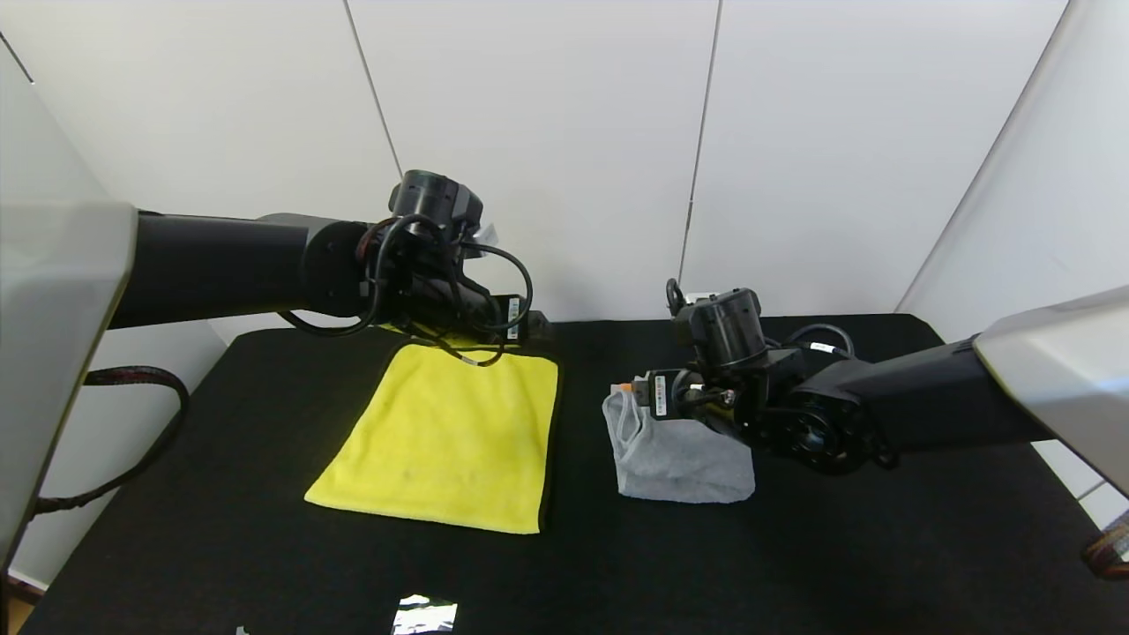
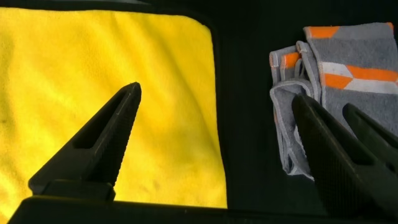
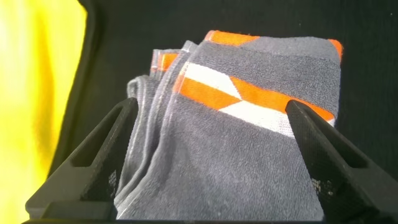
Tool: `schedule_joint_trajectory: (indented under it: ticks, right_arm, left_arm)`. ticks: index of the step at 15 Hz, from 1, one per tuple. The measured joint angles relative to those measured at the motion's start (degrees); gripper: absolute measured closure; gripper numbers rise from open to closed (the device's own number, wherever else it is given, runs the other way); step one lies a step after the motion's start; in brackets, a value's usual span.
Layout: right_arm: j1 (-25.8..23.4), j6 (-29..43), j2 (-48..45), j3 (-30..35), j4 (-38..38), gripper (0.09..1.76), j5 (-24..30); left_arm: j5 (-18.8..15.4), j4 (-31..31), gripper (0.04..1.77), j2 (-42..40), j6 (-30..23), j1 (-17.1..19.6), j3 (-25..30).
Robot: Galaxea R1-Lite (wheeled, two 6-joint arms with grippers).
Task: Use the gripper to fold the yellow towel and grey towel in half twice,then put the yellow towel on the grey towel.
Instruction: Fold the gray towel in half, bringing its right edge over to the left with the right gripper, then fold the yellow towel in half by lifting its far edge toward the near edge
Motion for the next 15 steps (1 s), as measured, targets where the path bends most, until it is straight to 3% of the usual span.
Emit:
schedule_joint_trajectory:
  ticks: [8, 15]
  right_arm:
    - [1.06, -0.72, -3.72, 1.27, 1.26, 0.14, 4.49]
    - [3.00, -6.44, -9.12, 3.50, 1.29, 0.14, 6.88]
  left_arm:
    - [-0.10, 0.55, 0.09, -1.90, 3.01, 1.78, 0.61]
    - [-0.20, -0.05, 0.09, -10.20, 12.26, 3.00, 9.90]
